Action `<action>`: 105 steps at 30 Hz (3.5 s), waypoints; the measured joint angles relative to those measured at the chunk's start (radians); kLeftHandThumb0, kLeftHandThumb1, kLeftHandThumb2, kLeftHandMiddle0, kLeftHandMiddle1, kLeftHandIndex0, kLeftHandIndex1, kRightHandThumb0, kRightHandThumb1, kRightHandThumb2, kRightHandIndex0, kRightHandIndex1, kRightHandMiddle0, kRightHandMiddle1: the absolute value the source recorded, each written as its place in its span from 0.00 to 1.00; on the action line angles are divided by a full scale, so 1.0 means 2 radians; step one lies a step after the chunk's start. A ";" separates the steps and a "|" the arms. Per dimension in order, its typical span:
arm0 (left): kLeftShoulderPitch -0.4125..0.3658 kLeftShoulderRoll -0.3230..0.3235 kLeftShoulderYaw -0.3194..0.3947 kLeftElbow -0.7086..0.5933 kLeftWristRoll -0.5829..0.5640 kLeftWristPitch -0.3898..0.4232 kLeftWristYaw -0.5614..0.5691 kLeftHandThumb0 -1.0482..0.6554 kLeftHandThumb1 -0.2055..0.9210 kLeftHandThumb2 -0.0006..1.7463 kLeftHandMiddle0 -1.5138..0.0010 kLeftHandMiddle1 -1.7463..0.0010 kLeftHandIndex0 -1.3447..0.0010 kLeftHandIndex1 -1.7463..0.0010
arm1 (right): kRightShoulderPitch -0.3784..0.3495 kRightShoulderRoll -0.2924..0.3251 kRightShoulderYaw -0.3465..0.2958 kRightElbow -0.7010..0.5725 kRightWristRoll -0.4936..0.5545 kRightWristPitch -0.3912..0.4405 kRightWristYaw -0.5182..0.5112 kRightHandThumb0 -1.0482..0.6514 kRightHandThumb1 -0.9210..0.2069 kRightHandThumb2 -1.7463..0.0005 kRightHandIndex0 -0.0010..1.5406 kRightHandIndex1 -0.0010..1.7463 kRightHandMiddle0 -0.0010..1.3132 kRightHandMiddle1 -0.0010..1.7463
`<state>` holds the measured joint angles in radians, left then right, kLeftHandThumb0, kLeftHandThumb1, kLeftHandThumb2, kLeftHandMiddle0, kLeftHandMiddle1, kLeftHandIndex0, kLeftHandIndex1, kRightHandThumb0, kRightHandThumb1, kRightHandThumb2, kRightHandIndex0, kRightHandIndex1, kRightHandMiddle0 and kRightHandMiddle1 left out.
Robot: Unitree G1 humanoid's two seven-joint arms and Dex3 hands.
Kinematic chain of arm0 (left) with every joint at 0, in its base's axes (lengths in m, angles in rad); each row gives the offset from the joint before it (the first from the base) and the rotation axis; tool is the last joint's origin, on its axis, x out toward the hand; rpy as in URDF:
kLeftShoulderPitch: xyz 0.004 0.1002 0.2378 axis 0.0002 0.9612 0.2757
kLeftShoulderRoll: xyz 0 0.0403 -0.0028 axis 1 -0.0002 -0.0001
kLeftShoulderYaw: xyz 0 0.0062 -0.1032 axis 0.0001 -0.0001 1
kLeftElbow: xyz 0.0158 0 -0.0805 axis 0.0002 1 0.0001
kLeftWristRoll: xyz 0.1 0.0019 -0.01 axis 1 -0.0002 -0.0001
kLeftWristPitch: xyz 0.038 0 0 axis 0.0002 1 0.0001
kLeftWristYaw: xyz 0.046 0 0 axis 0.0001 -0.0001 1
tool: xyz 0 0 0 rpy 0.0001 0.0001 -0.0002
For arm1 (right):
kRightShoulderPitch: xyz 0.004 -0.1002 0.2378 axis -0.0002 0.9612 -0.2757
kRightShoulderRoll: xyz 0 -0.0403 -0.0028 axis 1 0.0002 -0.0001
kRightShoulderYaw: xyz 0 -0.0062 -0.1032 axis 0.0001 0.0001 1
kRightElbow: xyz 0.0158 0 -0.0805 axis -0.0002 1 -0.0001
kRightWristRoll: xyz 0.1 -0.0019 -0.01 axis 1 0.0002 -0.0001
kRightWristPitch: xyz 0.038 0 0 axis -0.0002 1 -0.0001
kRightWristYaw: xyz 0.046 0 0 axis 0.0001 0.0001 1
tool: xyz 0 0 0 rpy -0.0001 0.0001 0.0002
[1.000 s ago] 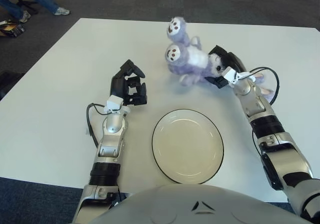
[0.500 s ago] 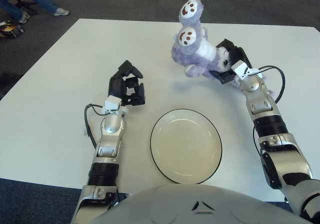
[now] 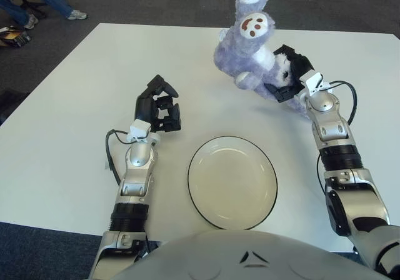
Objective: Put the doll into the plate.
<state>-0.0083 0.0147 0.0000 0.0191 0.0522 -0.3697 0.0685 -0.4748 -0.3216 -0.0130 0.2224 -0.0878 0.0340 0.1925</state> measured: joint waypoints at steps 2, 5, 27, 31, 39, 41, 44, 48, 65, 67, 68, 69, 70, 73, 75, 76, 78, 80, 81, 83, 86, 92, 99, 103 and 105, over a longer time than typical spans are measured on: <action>-0.001 0.000 0.000 0.002 0.000 -0.004 0.000 0.33 0.45 0.77 0.15 0.00 0.53 0.00 | 0.003 -0.001 -0.005 -0.015 0.012 0.008 0.011 0.61 0.71 0.23 0.58 0.87 0.56 0.77; -0.004 0.000 0.000 0.006 0.000 -0.009 0.000 0.33 0.45 0.77 0.14 0.00 0.53 0.00 | 0.015 -0.005 -0.011 -0.047 0.027 0.025 0.030 0.61 0.72 0.22 0.58 0.89 0.57 0.77; -0.015 0.004 0.013 0.034 -0.007 -0.004 -0.002 0.33 0.46 0.75 0.15 0.00 0.54 0.00 | 0.112 -0.006 -0.041 -0.231 0.149 0.131 0.108 0.61 0.72 0.20 0.55 0.93 0.55 0.79; -0.016 0.004 0.014 0.035 -0.006 0.001 -0.002 0.33 0.46 0.75 0.15 0.00 0.54 0.00 | 0.127 -0.019 -0.048 -0.239 0.159 0.131 0.129 0.61 0.70 0.21 0.55 0.91 0.54 0.79; -0.018 0.004 0.017 0.040 -0.007 0.007 -0.002 0.33 0.46 0.75 0.14 0.00 0.54 0.00 | 0.147 -0.043 -0.054 -0.239 0.178 0.129 0.173 0.61 0.68 0.24 0.56 0.87 0.52 0.80; -0.019 0.004 0.018 0.042 -0.007 0.007 -0.002 0.33 0.46 0.75 0.14 0.00 0.54 0.00 | 0.153 -0.047 -0.055 -0.240 0.183 0.129 0.180 0.61 0.67 0.25 0.56 0.86 0.52 0.81; -0.021 0.004 0.019 0.044 -0.007 0.009 -0.002 0.33 0.46 0.75 0.14 0.00 0.54 0.00 | 0.169 -0.053 -0.056 -0.248 0.191 0.129 0.194 0.61 0.63 0.29 0.55 0.80 0.50 0.83; -0.023 0.005 0.019 0.048 -0.007 0.012 -0.002 0.33 0.46 0.75 0.14 0.00 0.54 0.00 | 0.189 -0.059 -0.053 -0.250 0.196 0.119 0.219 0.61 0.57 0.35 0.52 0.74 0.52 0.86; -0.025 0.009 0.020 0.051 -0.008 0.014 -0.002 0.33 0.46 0.75 0.14 0.00 0.54 0.00 | 0.210 -0.075 -0.043 -0.238 0.217 0.080 0.317 0.61 0.55 0.38 0.47 0.73 0.58 0.84; -0.025 0.009 0.020 0.051 -0.008 0.014 -0.002 0.33 0.46 0.75 0.14 0.00 0.54 0.00 | 0.210 -0.075 -0.039 -0.237 0.217 0.072 0.325 0.61 0.55 0.38 0.48 0.73 0.58 0.84; -0.025 0.009 0.020 0.051 -0.008 0.014 -0.002 0.33 0.46 0.75 0.14 0.00 0.54 0.00 | 0.210 -0.075 -0.037 -0.236 0.217 0.067 0.329 0.61 0.55 0.38 0.48 0.72 0.57 0.84; -0.025 0.009 0.020 0.051 -0.008 0.014 -0.002 0.33 0.46 0.75 0.14 0.00 0.54 0.00 | 0.210 -0.075 -0.035 -0.234 0.217 0.062 0.333 0.61 0.55 0.38 0.48 0.72 0.57 0.84; -0.025 0.009 0.020 0.051 -0.008 0.014 -0.002 0.33 0.46 0.75 0.14 0.00 0.54 0.00 | 0.211 -0.074 -0.034 -0.233 0.217 0.056 0.336 0.61 0.55 0.38 0.48 0.72 0.58 0.84; -0.025 0.009 0.020 0.051 -0.008 0.014 -0.002 0.33 0.46 0.76 0.14 0.00 0.54 0.00 | 0.215 -0.073 -0.032 -0.232 0.216 0.038 0.341 0.61 0.55 0.38 0.49 0.71 0.57 0.83; -0.026 0.009 0.020 0.052 -0.008 0.014 -0.002 0.33 0.45 0.76 0.14 0.00 0.53 0.00 | 0.225 -0.073 -0.028 -0.234 0.213 0.021 0.341 0.61 0.54 0.39 0.49 0.71 0.57 0.84; -0.026 0.008 0.020 0.052 -0.008 0.014 -0.002 0.33 0.45 0.76 0.14 0.00 0.53 0.00 | 0.231 -0.072 -0.026 -0.237 0.211 0.014 0.341 0.61 0.54 0.39 0.49 0.71 0.57 0.84; -0.027 0.008 0.019 0.052 -0.008 0.014 -0.001 0.33 0.45 0.76 0.14 0.00 0.53 0.00 | 0.246 -0.070 -0.021 -0.239 0.205 -0.005 0.340 0.61 0.53 0.40 0.49 0.70 0.56 0.84; -0.027 0.008 0.019 0.052 -0.008 0.014 0.000 0.33 0.45 0.76 0.14 0.00 0.54 0.00 | 0.259 -0.069 -0.016 -0.239 0.193 -0.032 0.339 0.61 0.53 0.40 0.49 0.70 0.56 0.84; -0.027 0.008 0.019 0.052 -0.007 0.015 0.000 0.33 0.45 0.76 0.14 0.00 0.54 0.00 | 0.263 -0.067 -0.014 -0.239 0.185 -0.048 0.336 0.61 0.52 0.40 0.48 0.70 0.56 0.84; -0.027 0.007 0.019 0.052 -0.006 0.018 0.001 0.33 0.45 0.76 0.14 0.00 0.54 0.00 | 0.272 -0.064 -0.011 -0.240 0.168 -0.085 0.327 0.61 0.52 0.41 0.48 0.70 0.57 0.84; -0.027 0.007 0.018 0.051 -0.005 0.024 0.003 0.33 0.46 0.76 0.14 0.00 0.54 0.00 | 0.278 -0.061 -0.008 -0.245 0.147 -0.124 0.313 0.61 0.51 0.42 0.47 0.70 0.57 0.83; -0.027 0.005 0.016 0.049 -0.005 0.031 0.006 0.33 0.46 0.76 0.14 0.00 0.54 0.00 | 0.286 -0.061 -0.002 -0.258 0.120 -0.152 0.288 0.61 0.49 0.44 0.45 0.69 0.58 0.83; -0.027 0.002 0.015 0.048 -0.004 0.031 0.009 0.33 0.46 0.76 0.14 0.00 0.54 0.00 | 0.287 -0.069 0.002 -0.276 0.092 -0.154 0.267 0.61 0.47 0.45 0.45 0.69 0.58 0.82; -0.027 0.002 0.013 0.047 -0.003 0.031 0.010 0.33 0.46 0.76 0.14 0.00 0.54 0.00 | 0.287 -0.072 0.004 -0.278 0.088 -0.160 0.264 0.61 0.46 0.46 0.44 0.69 0.57 0.83; -0.027 0.002 0.013 0.047 -0.002 0.031 0.010 0.33 0.46 0.76 0.14 0.00 0.54 0.00 | 0.287 -0.073 0.006 -0.278 0.087 -0.162 0.262 0.61 0.46 0.46 0.44 0.69 0.56 0.83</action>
<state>-0.0627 0.0193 0.0262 0.1133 0.0478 -0.3072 0.0884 0.0995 -0.4678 -0.0017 -0.3335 0.0866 -0.2897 0.7174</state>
